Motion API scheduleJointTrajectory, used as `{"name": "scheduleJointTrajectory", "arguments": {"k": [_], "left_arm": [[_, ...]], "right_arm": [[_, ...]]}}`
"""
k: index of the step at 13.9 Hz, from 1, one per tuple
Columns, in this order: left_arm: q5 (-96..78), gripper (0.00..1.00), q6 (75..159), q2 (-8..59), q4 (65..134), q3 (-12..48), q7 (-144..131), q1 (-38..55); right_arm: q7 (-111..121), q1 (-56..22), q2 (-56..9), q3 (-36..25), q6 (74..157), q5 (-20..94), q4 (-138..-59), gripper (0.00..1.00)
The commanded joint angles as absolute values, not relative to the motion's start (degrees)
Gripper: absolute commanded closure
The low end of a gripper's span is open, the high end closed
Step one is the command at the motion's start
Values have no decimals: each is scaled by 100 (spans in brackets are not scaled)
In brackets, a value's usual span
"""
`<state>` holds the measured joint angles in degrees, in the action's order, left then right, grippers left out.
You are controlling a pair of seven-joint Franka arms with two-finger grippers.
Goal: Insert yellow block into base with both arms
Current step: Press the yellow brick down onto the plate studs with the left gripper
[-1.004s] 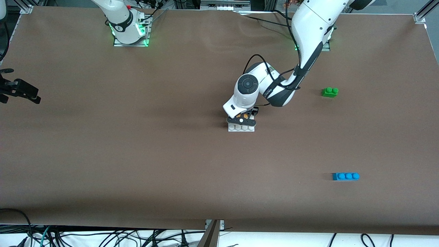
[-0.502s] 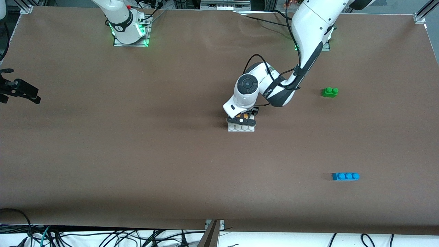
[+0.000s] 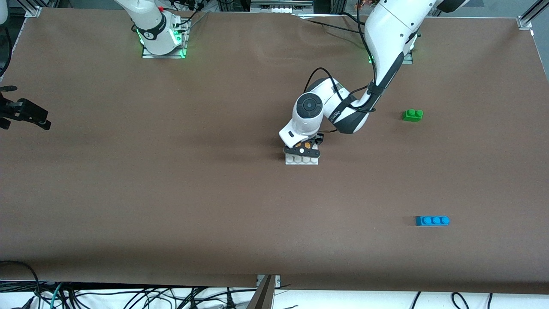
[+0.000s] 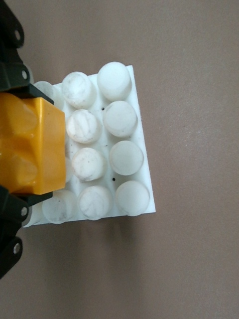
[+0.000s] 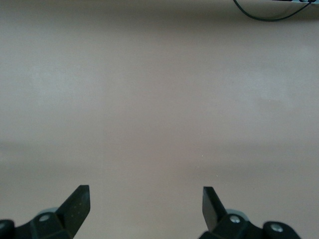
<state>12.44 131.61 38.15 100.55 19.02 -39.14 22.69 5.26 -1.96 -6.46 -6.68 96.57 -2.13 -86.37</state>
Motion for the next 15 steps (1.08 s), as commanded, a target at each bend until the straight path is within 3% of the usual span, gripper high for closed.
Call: {"name": "scheduleJointTrajectory", "arguments": {"k": [1, 15], "left_arm": [[1529, 86, 12973, 3894, 10116, 1854, -3937, 2329], [1529, 88, 13105, 3990, 9976, 1854, -3946, 2303]], "right_arm": [[571, -114, -606, -598, 9642, -237, -8666, 0], [571, -114, -606, -598, 9642, -237, -8666, 0]]}}
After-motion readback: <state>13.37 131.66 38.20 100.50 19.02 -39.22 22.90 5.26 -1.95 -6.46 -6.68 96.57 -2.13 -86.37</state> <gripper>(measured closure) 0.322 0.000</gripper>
